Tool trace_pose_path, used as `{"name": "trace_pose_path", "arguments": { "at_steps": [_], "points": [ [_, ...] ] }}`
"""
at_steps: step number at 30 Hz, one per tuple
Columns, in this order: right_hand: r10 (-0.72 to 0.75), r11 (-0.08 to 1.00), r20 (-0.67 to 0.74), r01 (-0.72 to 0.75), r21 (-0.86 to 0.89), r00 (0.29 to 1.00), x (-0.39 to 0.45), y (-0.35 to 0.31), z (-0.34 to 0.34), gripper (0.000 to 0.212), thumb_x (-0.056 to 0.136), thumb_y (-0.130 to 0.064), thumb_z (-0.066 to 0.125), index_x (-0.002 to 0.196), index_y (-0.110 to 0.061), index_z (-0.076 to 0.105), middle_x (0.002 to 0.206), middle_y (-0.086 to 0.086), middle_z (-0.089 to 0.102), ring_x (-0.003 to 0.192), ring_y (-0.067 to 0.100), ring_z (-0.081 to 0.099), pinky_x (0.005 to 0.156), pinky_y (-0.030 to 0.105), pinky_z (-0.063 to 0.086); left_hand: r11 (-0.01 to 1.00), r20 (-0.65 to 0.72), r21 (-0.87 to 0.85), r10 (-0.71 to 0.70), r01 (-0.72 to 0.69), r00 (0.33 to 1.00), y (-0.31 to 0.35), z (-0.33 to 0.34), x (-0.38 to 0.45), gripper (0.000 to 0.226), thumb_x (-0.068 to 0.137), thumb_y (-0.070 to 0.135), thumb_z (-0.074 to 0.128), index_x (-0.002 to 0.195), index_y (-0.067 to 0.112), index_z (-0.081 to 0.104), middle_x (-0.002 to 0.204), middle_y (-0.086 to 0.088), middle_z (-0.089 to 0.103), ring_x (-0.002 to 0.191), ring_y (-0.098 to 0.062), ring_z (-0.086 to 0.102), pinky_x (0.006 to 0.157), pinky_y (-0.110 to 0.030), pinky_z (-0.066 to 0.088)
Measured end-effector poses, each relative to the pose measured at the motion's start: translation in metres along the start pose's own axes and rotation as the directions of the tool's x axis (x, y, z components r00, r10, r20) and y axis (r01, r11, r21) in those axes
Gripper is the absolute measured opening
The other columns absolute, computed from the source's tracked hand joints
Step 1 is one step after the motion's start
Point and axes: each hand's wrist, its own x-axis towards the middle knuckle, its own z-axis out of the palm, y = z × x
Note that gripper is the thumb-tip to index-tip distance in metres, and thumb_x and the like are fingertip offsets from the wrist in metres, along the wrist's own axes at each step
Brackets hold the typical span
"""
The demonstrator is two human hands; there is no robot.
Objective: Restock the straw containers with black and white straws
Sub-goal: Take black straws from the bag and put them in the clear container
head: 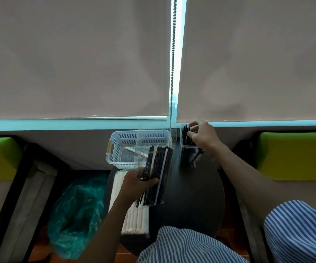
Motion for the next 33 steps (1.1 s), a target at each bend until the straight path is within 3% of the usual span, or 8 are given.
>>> {"name": "trace_pose_path", "arguments": {
  "at_steps": [6,11,13,15,18,25,29,33],
  "points": [
    [-0.039,0.999,-0.078,0.041,0.03,0.996,-0.009,-0.009,-0.007,0.029,0.093,-0.018,0.068,0.12,-0.012,0.062,0.11,0.007,0.066,0.097,0.02,0.064,0.088,0.033,0.054,0.999,0.005,-0.038,0.001,0.0,1.0,0.008,0.001,-0.002,0.027,0.077,0.008,0.085,0.101,0.017,0.078,0.097,0.001,0.079,0.095,-0.017,0.075,0.094,-0.046,0.058],
    [-0.153,0.971,-0.178,0.181,0.153,0.972,-0.032,-0.039,-0.008,0.018,0.099,-0.018,0.06,0.115,-0.011,0.065,0.105,-0.001,0.068,0.095,0.014,0.065,0.091,0.035,0.056,0.989,0.016,-0.145,0.01,-0.008,1.0,0.025,0.001,-0.001,0.028,0.079,0.006,0.082,0.103,0.017,0.077,0.102,0.001,0.079,0.099,-0.016,0.074,0.095,-0.041,0.057],
    [-0.122,0.952,-0.077,0.138,0.272,0.99,-0.045,-0.05,-0.003,0.02,0.101,-0.023,0.057,0.117,-0.013,0.064,0.104,0.002,0.071,0.093,0.021,0.07,0.09,0.044,0.058,0.98,0.034,-0.198,0.023,-0.015,0.999,0.033,0.0,0.001,0.027,0.08,0.005,0.08,0.105,0.016,0.076,0.106,-0.001,0.078,0.103,-0.018,0.073,0.096,-0.041,0.056],
    [-0.11,0.903,0.124,0.047,0.426,0.986,-0.061,-0.058,0.003,0.028,0.105,-0.028,0.049,0.123,-0.009,0.058,0.106,0.011,0.071,0.097,0.031,0.07,0.088,0.05,0.058,0.968,0.037,-0.252,0.029,-0.019,0.999,0.042,-0.001,0.004,0.027,0.081,0.003,0.078,0.105,0.013,0.074,0.106,-0.003,0.078,0.103,-0.019,0.073,0.096,-0.04,0.057],
    [-0.187,0.839,0.309,-0.013,0.545,0.933,-0.082,-0.066,0.015,0.038,0.106,-0.035,0.04,0.122,-0.004,0.056,0.11,0.016,0.068,0.102,0.03,0.069,0.089,0.04,0.059,0.953,0.049,-0.3,0.055,-0.038,0.997,0.056,-0.002,0.01,0.031,0.081,0.006,0.077,0.111,0.008,0.07,0.109,-0.007,0.077,0.105,-0.022,0.072,0.095,-0.039,0.057],
    [-0.111,0.867,-0.013,0.103,0.488,0.994,-0.081,-0.079,0.034,0.012,0.101,-0.015,0.054,0.107,-0.007,0.062,0.1,0.009,0.07,0.095,0.025,0.069,0.089,0.046,0.057,0.969,0.09,-0.224,0.131,-0.108,0.987,0.075,-0.001,0.014,0.042,0.083,0.011,0.078,0.121,0.014,0.062,0.117,-0.001,0.073,0.112,-0.018,0.069,0.091,-0.035,0.058],
    [-0.094,0.781,-0.032,0.093,0.617,0.995,-0.091,-0.085,0.034,0.017,0.104,-0.015,0.049,0.113,-0.006,0.061,0.104,0.009,0.069,0.097,0.02,0.068,0.086,0.032,0.058,0.958,-0.003,-0.247,0.148,-0.145,0.989,0.08,0.0,0.011,0.042,0.079,0.007,0.081,0.116,0.015,0.063,0.108,0.001,0.076,0.103,-0.015,0.073,0.079,-0.027,0.06],
    [-0.107,0.762,0.06,0.043,0.646,0.992,-0.1,-0.085,0.039,0.024,0.107,-0.021,0.043,0.119,-0.008,0.059,0.111,0.01,0.069,0.105,0.021,0.068,0.094,0.042,0.057,0.961,-0.045,-0.188,0.196,-0.201,0.98,0.08,0.003,0.009,0.039,0.078,0.006,0.082,0.113,0.012,0.066,0.103,0.001,0.077,0.096,-0.015,0.075,0.082,-0.03,0.061]
  ]
}}
